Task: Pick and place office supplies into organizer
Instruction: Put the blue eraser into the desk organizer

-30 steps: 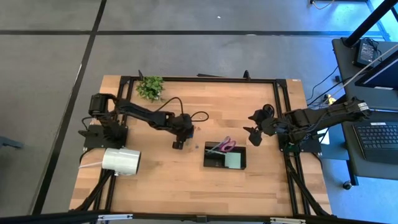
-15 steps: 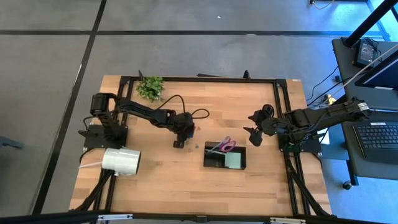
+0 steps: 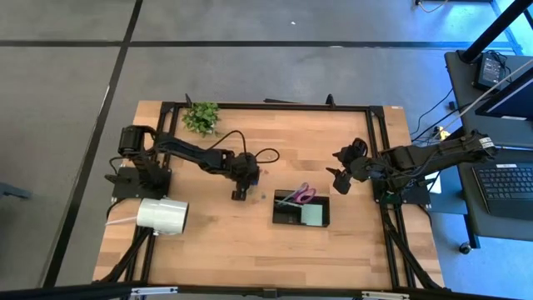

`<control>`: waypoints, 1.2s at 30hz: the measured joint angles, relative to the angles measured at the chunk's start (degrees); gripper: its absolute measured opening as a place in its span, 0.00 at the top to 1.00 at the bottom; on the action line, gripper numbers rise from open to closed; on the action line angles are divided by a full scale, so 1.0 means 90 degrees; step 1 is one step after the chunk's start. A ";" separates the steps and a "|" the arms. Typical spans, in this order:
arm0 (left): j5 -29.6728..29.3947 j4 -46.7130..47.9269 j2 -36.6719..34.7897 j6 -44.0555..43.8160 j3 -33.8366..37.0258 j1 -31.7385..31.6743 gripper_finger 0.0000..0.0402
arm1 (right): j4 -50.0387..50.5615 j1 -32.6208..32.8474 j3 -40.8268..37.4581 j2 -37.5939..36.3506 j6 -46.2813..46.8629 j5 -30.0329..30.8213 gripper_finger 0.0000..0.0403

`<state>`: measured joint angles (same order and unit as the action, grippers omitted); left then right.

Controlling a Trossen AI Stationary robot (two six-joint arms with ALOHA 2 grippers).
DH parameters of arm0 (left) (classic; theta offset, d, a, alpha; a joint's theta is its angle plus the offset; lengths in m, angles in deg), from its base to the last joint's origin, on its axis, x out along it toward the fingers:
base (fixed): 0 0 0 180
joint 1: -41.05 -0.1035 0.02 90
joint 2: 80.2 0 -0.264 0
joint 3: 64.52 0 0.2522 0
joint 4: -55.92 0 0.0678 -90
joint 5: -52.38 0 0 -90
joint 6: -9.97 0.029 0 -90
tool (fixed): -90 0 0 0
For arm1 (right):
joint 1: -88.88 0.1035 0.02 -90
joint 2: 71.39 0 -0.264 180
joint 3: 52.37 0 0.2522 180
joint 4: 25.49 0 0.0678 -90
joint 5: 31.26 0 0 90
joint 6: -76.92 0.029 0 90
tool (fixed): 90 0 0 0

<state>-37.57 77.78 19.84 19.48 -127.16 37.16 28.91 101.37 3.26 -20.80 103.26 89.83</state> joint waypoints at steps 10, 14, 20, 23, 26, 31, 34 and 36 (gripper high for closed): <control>0.0117 -0.0127 -0.1144 -0.0679 0.0009 0.0286 0.84 | -0.0021 0.0000 0.0000 0.0001 0.0033 0.0002 0.33; 0.0156 -0.0548 -0.1642 -0.0813 0.0001 0.0610 0.83 | -0.0021 0.0000 0.0000 0.0001 0.0053 0.0002 0.33; 0.0069 -0.1493 -0.1976 -0.1000 -0.0008 0.1251 0.83 | -0.0025 0.0000 -0.0002 0.0002 0.0211 0.0002 0.33; -0.0196 -0.2060 -0.1939 -0.1043 -0.0012 0.1592 0.83 | -0.0024 0.0000 -0.0002 0.0002 0.0290 0.0002 0.33; -0.0728 -0.2386 -0.1768 -0.1118 -0.0020 0.1895 0.83 | -0.0011 0.0000 -0.0002 0.0002 0.0384 -0.0009 0.33; -0.1495 -0.2921 -0.1375 -0.1270 -0.0020 0.2182 0.83 | -0.0006 0.0000 -0.0002 0.0002 0.0390 -0.0010 0.33; -0.1578 -0.3234 -0.1124 -0.1311 -0.0018 0.2308 0.83 | -0.0008 0.0000 -0.0002 0.0002 0.0402 -0.0012 0.33; -0.1592 -0.3574 -0.0943 -0.1329 -0.0018 0.2366 0.83 | -0.0006 0.0002 -0.0002 0.0002 0.0528 -0.0015 0.33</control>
<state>-51.90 45.61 11.35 7.52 -127.32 58.45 28.85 101.39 3.24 -20.78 108.02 89.70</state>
